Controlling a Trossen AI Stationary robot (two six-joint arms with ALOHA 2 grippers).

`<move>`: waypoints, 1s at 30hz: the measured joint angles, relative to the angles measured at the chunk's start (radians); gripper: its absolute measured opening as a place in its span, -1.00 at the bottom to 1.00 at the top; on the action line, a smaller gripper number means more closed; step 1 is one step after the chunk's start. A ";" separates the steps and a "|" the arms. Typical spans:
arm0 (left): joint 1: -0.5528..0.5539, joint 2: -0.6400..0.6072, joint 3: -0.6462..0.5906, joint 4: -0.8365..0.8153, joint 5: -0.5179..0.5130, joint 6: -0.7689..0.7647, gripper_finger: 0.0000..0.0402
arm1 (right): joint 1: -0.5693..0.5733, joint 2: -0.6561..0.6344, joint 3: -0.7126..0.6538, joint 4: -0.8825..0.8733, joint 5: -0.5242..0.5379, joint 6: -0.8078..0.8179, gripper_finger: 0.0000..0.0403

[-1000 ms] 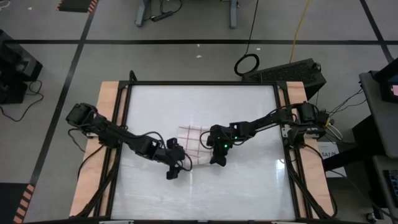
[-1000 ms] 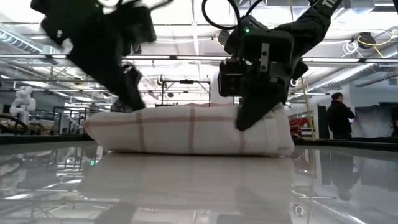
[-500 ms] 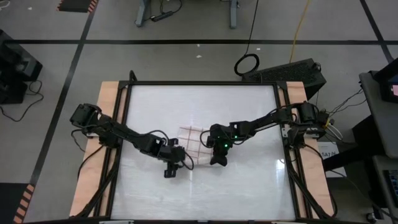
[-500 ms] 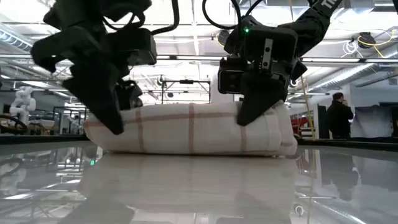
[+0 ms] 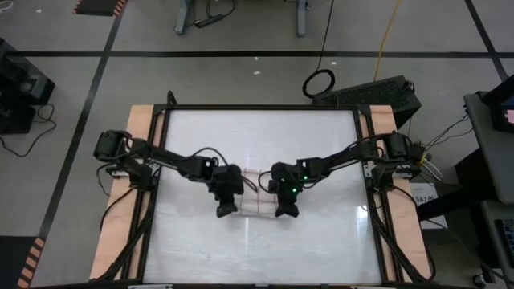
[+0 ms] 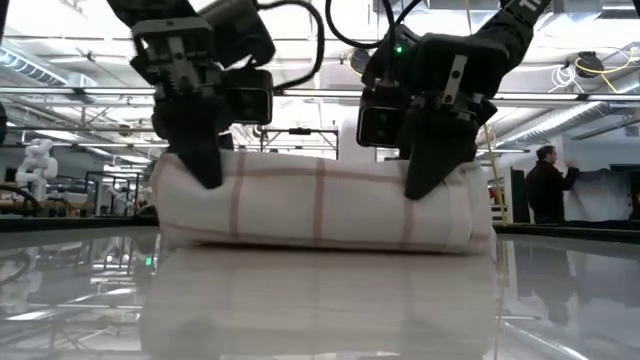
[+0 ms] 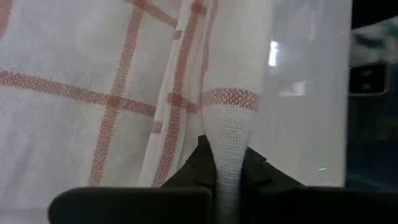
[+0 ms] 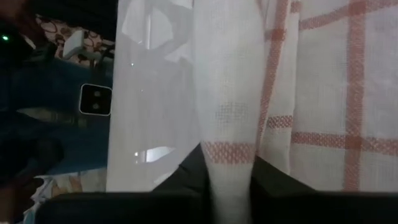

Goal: Roll towel
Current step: Roll the white checkered towel

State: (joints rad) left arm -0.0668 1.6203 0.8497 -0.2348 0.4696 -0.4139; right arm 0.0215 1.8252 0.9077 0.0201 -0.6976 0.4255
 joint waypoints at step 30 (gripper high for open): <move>0.192 0.191 0.000 0.052 0.559 -0.185 -0.92 | 0.292 -0.301 0.002 -0.243 0.727 -0.221 0.33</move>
State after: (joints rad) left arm 0.1255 1.8111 0.8497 -0.1831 1.0283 -0.5989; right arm 0.3135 1.5238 0.9092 -0.2234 0.0295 0.2043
